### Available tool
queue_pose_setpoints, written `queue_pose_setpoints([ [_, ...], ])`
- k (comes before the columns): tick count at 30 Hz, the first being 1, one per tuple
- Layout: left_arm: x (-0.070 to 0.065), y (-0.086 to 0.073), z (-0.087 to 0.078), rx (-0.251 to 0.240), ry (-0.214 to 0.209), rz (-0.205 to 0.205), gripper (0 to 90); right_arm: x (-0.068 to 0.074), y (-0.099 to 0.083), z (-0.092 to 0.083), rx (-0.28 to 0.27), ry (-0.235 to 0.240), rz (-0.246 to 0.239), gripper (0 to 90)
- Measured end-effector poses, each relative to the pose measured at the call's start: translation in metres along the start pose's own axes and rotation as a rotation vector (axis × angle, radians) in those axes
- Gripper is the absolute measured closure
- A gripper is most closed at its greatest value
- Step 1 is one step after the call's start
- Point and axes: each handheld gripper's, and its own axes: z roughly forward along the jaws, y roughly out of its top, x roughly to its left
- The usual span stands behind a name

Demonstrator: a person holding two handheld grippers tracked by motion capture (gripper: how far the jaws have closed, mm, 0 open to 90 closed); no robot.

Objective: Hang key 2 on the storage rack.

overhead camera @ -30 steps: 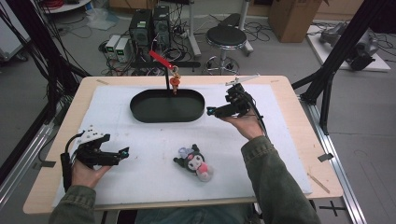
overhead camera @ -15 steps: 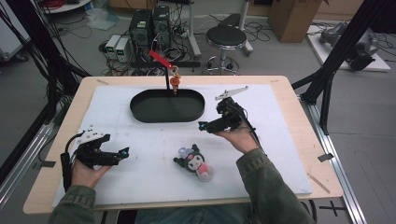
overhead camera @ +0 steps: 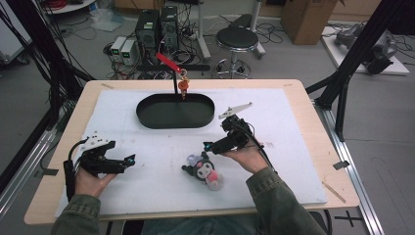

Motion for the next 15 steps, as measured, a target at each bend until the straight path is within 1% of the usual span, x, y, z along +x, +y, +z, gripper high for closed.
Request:
queue_pose_setpoints([
  [3, 0.000, 0.000, 0.000, 0.002, 0.000, 0.000, 5.1, 0.004, -0.005, 0.004, 0.015, 0.021, 0.024, 0.8],
  [6, 0.000, 0.000, 0.000, 0.001, 0.000, -0.001, 5.1, 0.009, -0.010, 0.007, 0.030, 0.025, 0.019, 0.8],
  [7, 0.000, 0.000, 0.000, 0.003, -0.001, 0.001, 5.1, 0.010, -0.012, 0.008, 0.033, 0.029, 0.026, 0.8],
  [11, 0.000, 0.000, 0.000, 0.006, -0.002, 0.003, 5.1, 0.015, -0.021, 0.015, 0.060, 0.030, 0.024, 0.8],
  [13, 0.000, 0.000, 0.000, 0.007, -0.002, 0.002, 5.1, 0.017, -0.025, 0.018, 0.069, 0.038, 0.031, 0.8],
  [15, 0.000, 0.000, 0.000, 0.005, -0.003, 0.000, 5.1, 0.020, -0.029, 0.020, 0.078, 0.040, 0.025, 0.9],
])
